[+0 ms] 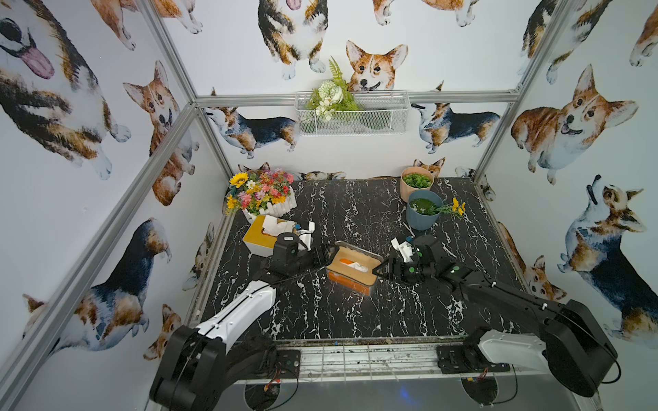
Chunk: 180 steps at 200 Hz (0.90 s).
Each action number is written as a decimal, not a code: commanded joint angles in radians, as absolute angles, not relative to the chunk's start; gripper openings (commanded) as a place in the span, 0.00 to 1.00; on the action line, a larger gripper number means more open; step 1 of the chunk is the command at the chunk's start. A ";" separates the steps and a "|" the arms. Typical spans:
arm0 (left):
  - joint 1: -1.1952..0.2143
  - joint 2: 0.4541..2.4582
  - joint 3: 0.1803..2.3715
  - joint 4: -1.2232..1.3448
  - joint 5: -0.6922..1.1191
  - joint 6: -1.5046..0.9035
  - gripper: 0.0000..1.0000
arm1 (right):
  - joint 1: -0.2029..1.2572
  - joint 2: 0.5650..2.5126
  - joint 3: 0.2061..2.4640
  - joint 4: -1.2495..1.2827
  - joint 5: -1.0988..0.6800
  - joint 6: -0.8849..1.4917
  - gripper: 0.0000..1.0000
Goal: Put the tissue paper into the tissue box
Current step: Close the box lid on the tissue box.
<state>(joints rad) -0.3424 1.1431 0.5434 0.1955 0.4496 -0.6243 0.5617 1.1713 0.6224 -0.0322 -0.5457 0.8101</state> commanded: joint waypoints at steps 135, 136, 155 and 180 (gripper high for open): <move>-0.324 1.007 0.557 0.131 0.325 -0.606 1.00 | 0.814 1.533 0.946 -0.177 -0.442 0.730 0.97; -0.324 1.008 0.557 0.131 0.326 -0.606 1.00 | 0.814 1.535 0.945 -0.177 -0.443 0.730 0.97; -0.319 1.009 0.557 0.135 0.341 -0.610 1.00 | 0.818 1.550 0.943 -0.174 -0.457 0.735 0.97; -0.319 1.022 0.568 0.146 0.393 -0.611 1.00 | 0.818 1.505 0.959 -0.170 -0.434 0.723 0.97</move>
